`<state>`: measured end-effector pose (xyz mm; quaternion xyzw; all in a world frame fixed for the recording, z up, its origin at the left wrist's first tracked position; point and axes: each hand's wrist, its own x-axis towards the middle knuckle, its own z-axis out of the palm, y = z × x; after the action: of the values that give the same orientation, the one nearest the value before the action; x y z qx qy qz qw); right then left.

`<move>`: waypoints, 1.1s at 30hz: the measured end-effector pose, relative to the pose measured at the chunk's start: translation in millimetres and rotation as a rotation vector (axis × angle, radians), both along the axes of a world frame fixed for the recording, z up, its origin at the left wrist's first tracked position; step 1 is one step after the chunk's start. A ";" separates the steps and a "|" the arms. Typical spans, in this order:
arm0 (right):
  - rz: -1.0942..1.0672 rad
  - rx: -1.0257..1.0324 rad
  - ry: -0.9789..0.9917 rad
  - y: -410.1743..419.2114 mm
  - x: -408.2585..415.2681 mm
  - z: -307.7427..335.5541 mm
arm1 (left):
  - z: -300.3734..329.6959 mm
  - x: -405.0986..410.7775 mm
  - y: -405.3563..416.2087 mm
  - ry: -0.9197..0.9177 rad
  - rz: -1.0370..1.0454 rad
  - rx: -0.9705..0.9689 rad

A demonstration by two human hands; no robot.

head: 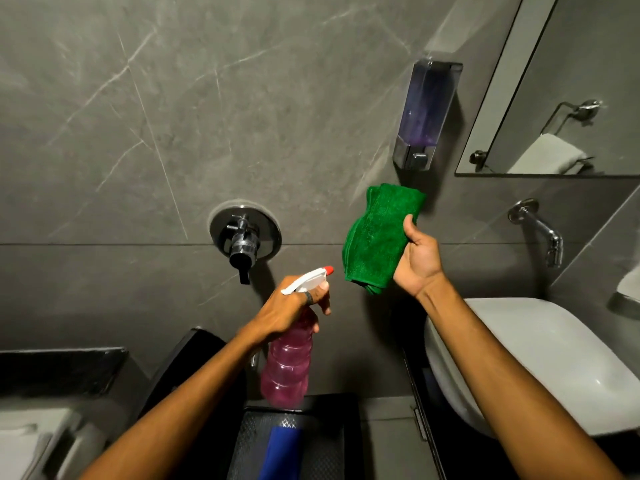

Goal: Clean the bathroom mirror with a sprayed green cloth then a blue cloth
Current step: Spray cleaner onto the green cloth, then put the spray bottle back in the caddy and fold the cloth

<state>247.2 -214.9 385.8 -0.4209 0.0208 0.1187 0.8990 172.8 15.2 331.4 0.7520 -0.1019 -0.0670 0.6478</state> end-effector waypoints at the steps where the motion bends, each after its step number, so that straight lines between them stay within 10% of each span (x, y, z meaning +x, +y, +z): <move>1: 0.005 -0.008 0.011 3.1 -1.6 -3.0 | -7.5 -1.7 2.2 0.018 0.003 -0.009; 15: 0.056 -0.044 0.383 37.5 -89.3 -142.8 | -249.9 -96.8 66.8 0.560 0.776 -0.129; 33: -0.004 -0.081 0.504 50.3 -155.0 -237.5 | -368.4 -129.3 83.9 0.793 0.918 -0.169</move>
<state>92.1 -164.6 148.3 -0.4137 0.2496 0.2173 0.8481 43.5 99.1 -37.0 0.5828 0.4764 -0.0475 0.6566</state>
